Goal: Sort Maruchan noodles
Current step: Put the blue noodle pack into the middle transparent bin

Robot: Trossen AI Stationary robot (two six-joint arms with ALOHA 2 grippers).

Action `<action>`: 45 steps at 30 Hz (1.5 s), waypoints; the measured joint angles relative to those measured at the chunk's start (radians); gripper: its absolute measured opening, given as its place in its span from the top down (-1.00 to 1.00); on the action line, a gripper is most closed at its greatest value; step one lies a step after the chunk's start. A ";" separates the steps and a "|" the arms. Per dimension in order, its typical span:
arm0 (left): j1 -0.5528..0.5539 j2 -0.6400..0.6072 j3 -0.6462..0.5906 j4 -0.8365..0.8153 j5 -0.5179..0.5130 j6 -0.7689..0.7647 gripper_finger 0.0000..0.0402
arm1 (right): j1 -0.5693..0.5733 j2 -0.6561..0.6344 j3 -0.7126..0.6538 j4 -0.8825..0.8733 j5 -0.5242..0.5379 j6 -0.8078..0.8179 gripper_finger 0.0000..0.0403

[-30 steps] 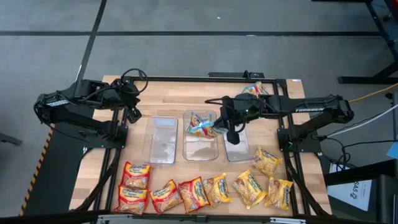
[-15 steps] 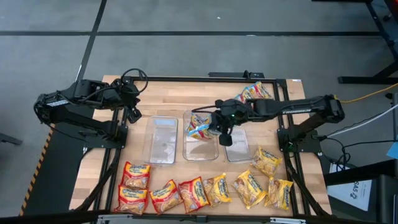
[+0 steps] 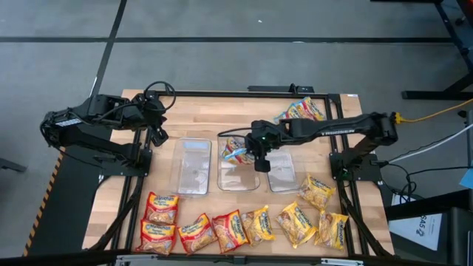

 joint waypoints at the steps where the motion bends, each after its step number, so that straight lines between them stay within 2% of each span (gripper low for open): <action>1: 0.000 0.000 0.000 0.000 0.000 0.000 1.00 | 0.000 0.006 0.000 0.007 0.000 0.000 1.00; 12: 0.000 0.000 0.000 0.006 0.000 0.000 1.00 | 0.000 0.076 0.000 0.020 0.021 0.000 1.00; 20: 0.000 0.000 0.000 0.021 0.000 0.000 1.00 | 0.000 0.075 -0.001 0.097 0.072 0.000 1.00; 41: 0.000 0.000 0.000 0.021 0.000 0.000 1.00 | -0.005 0.092 -0.001 0.087 0.071 -0.005 0.99; 45: 0.000 0.000 0.000 0.021 0.000 0.000 1.00 | -0.005 0.093 -0.001 0.085 0.105 0.001 0.99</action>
